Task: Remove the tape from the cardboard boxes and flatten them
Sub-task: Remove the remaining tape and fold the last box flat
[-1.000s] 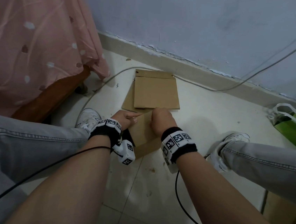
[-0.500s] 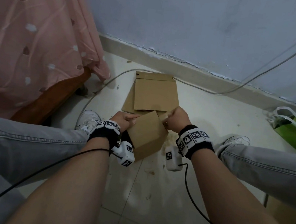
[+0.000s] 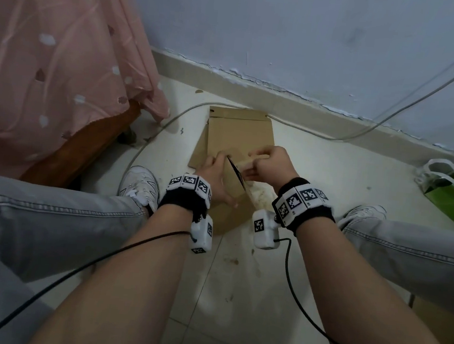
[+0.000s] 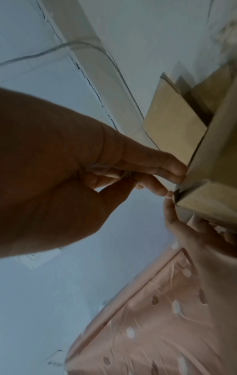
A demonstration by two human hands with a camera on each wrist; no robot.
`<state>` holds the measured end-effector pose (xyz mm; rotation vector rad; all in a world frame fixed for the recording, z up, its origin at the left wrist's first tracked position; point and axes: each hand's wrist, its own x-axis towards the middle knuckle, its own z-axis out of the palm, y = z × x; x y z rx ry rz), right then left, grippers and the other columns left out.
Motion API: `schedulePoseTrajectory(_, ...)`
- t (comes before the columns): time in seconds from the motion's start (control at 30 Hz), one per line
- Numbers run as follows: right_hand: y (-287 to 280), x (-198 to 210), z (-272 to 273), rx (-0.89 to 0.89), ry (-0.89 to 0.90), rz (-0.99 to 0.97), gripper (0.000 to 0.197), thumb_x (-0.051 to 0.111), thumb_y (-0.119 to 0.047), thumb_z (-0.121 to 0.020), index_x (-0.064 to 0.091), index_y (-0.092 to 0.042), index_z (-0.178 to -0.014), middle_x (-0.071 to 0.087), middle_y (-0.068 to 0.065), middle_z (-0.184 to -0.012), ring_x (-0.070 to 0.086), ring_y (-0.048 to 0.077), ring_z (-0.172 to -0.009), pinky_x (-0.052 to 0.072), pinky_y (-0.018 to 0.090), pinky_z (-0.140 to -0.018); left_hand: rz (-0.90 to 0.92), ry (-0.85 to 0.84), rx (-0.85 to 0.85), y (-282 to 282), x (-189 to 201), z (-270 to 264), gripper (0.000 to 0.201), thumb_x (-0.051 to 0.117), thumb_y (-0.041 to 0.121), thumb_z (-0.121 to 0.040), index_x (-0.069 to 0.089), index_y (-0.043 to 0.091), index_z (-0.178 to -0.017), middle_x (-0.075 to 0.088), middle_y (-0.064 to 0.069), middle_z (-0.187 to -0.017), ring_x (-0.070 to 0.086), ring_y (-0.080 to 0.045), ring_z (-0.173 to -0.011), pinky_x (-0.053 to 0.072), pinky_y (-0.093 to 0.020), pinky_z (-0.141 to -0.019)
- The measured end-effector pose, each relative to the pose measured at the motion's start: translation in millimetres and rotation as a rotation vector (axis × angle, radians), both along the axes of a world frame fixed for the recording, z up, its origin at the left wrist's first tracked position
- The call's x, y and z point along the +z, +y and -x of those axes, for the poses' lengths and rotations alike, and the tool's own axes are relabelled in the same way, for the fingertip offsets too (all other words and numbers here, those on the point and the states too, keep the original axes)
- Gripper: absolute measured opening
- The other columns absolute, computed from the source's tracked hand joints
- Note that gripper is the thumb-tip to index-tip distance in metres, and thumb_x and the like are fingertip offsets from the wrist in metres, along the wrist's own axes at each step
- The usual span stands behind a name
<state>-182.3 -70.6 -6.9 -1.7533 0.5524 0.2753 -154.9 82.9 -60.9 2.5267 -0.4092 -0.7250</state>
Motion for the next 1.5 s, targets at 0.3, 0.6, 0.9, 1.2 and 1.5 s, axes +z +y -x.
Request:
schedulePoseTrajectory(0.3,-10,7,-5,-0.176,0.052,-0.088,0.029,0.029,0.009,-0.094,0.054,0.008,-0.079,0.056,0.025,-0.064,0.064,0.037,-0.057,0.059,0.049,-0.060,0.227,0.009,0.009,20,4,-5,0.085,0.091,0.023,-0.051,0.044,0.041,-0.120,0.044,0.001,-0.124,0.054,-0.022,-0.106,0.053,-0.037,-0.086)
schedulePoseTrajectory(0.6,-13,-2,-9,-0.100,-0.018,0.159,0.053,0.055,-0.054,-0.083,0.068,-0.002,-0.080,0.074,0.012,-0.077,0.073,0.031,-0.076,0.060,0.046,-0.078,0.201,0.070,0.066,35,-11,10,0.085,0.089,0.008,-0.058,0.037,0.032,-0.121,0.039,0.001,-0.119,0.051,-0.022,-0.097,0.043,-0.026,-0.067)
schedulePoseTrajectory(0.9,23,-20,1,0.375,0.153,0.510,0.048,0.070,-0.049,-0.084,0.068,-0.003,-0.096,0.072,0.011,-0.087,0.068,0.023,-0.079,0.057,0.037,-0.078,0.159,0.077,-0.011,30,-7,15,0.090,0.088,0.010,-0.057,0.031,0.034,-0.122,0.041,-0.003,-0.125,0.058,-0.030,-0.097,0.057,-0.044,-0.079)
schedulePoseTrajectory(1.2,15,-35,-1,0.304,0.176,0.396,0.017,0.057,-0.009,-0.094,0.065,-0.004,-0.080,0.067,0.009,-0.066,0.063,0.017,-0.060,0.057,0.033,-0.071,0.176,0.074,0.021,26,-15,20,0.094,0.090,0.018,-0.057,0.031,0.033,-0.129,0.031,-0.003,-0.133,0.052,-0.028,-0.105,0.053,-0.045,-0.090)
schedulePoseTrajectory(1.5,-17,-42,4,0.057,0.136,0.353,0.027,0.051,-0.006,-0.095,0.064,-0.009,-0.072,0.070,0.012,-0.085,0.063,0.020,-0.070,0.057,0.032,-0.068,0.125,0.163,0.086,49,-20,21,0.096,0.086,0.007,-0.062,0.028,0.037,-0.133,0.030,0.000,-0.125,0.050,-0.027,-0.099,0.049,-0.035,-0.075)
